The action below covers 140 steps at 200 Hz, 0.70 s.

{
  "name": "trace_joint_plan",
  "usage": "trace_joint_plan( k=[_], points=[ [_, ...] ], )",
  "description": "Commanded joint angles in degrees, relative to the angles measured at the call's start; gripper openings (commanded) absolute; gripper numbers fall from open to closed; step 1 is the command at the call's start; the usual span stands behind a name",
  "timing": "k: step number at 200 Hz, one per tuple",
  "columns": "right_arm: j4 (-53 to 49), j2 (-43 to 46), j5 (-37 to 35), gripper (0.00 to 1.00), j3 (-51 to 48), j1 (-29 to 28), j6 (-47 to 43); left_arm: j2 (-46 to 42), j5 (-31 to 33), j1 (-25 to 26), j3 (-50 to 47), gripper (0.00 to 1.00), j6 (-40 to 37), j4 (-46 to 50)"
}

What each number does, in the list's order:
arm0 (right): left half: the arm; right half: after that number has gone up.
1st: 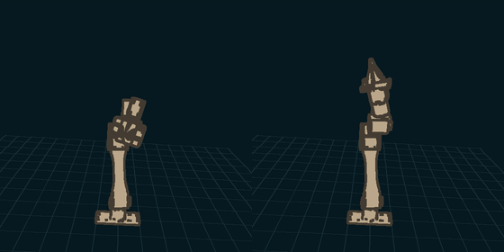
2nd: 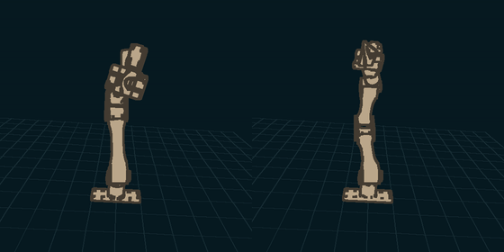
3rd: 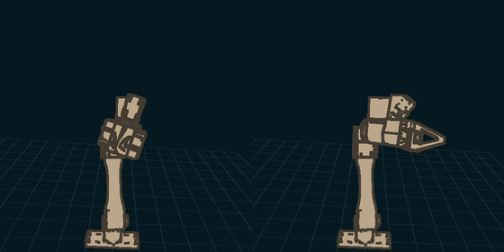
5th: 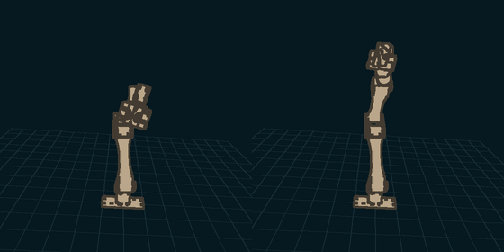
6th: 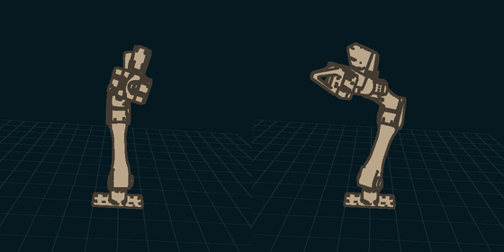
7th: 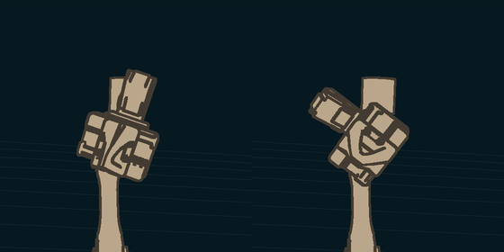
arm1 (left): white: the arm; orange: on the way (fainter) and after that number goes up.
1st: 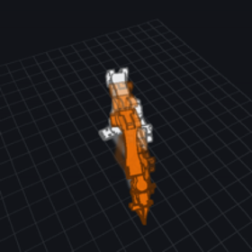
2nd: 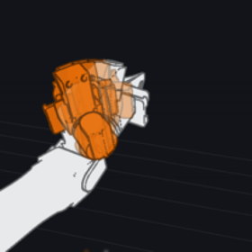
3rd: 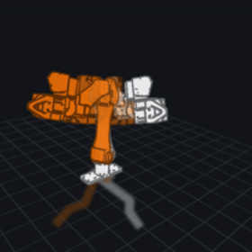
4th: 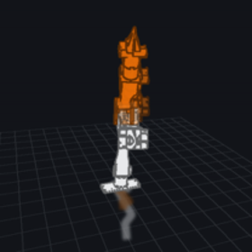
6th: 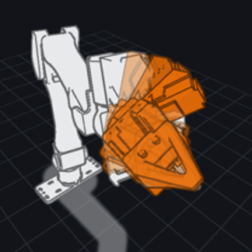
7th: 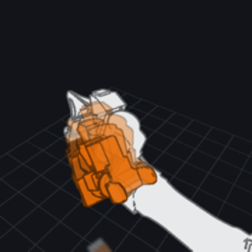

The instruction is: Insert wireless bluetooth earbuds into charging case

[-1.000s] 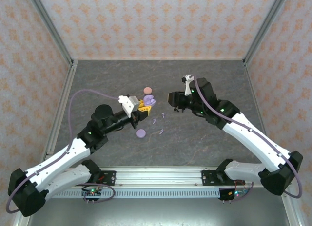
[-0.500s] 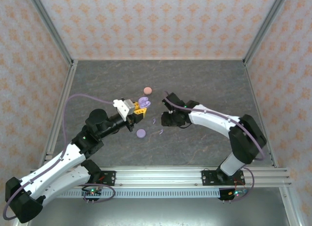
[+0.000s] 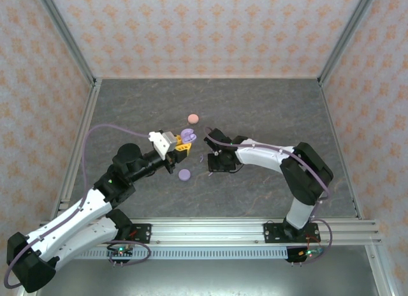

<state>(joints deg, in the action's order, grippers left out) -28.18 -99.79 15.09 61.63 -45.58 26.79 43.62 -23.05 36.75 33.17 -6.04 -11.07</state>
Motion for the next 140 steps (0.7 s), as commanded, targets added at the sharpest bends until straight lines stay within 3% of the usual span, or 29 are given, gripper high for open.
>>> trace_joint_plan(
  k=[1, 140],
  points=[
    [0.9, -0.7, 0.6, 0.26, 0.9, -0.4, 0.9, -0.9, 1.2, 0.3, -0.6, 0.0, -0.7, -0.8],
    [2.5, -4.1, 1.2, 0.27, 2.7, -0.5, 0.5, -0.8, 1.5, 0.3, 0.0, 0.0, -1.1, -0.4]
  ],
)
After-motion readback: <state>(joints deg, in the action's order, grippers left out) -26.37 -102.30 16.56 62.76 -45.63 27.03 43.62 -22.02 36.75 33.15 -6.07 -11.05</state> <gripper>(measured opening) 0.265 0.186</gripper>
